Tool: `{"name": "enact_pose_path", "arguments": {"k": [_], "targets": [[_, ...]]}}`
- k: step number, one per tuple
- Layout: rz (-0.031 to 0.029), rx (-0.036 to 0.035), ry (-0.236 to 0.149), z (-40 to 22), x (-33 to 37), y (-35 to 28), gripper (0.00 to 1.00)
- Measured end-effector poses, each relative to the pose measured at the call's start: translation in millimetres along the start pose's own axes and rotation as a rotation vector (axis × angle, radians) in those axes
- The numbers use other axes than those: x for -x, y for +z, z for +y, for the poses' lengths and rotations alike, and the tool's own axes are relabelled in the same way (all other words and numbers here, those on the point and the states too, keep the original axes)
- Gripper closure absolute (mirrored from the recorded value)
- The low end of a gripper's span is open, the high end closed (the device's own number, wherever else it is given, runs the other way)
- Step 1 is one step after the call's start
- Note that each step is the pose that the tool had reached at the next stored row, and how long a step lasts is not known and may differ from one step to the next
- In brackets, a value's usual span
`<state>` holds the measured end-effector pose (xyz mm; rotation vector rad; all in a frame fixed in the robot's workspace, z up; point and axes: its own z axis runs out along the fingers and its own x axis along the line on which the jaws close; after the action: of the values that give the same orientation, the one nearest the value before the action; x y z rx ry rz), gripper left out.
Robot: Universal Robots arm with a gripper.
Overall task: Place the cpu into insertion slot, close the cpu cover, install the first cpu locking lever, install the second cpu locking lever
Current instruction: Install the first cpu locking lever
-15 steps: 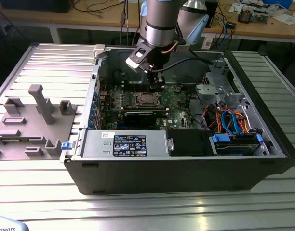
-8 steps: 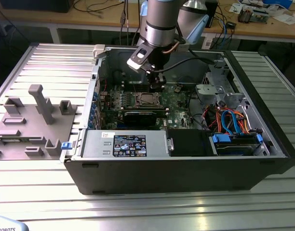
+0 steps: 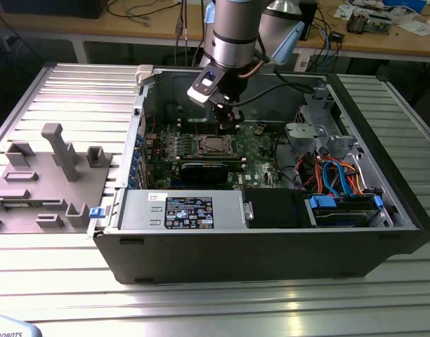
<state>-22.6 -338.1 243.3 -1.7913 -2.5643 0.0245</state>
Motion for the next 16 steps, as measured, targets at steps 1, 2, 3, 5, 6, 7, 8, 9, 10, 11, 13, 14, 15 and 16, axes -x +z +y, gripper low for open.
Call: {"name": "enact_pose_path", "arguments": {"k": [1,2,3,5,6,7,8,9,10,11,13,14,15,16], "targets": [[-0.0002,0.0,-0.015,0.0,0.0,0.0,0.89],[-0.0005,-0.0001,-0.023,0.0,0.0,0.0,0.89],[-0.0006,0.0,-0.03,0.0,0.0,0.0,0.89],[-0.0011,-0.0001,-0.051,0.0,0.0,0.0,0.89],[-0.0012,-0.0001,-0.061,0.0,0.0,0.0,0.89],[-0.0015,-0.0002,-0.073,0.0,0.0,0.0,0.89],[-0.0017,-0.0002,-0.079,0.0,0.0,0.0,0.89],[-0.0018,-0.0002,-0.085,0.0,0.0,0.0,0.89],[-0.0019,-0.0002,-0.093,0.0,0.0,0.0,0.89],[-0.0021,-0.0002,-0.099,0.0,0.0,0.0,0.89],[-0.0024,-0.0002,-0.113,0.0,0.0,0.0,0.89],[-0.0027,-0.0003,-0.125,0.0,0.0,0.0,0.89],[-0.0031,-0.0004,-0.143,0.0,0.0,0.0,0.89],[-0.0033,-0.0004,-0.15,0.0,0.0,0.0,0.89]]}}
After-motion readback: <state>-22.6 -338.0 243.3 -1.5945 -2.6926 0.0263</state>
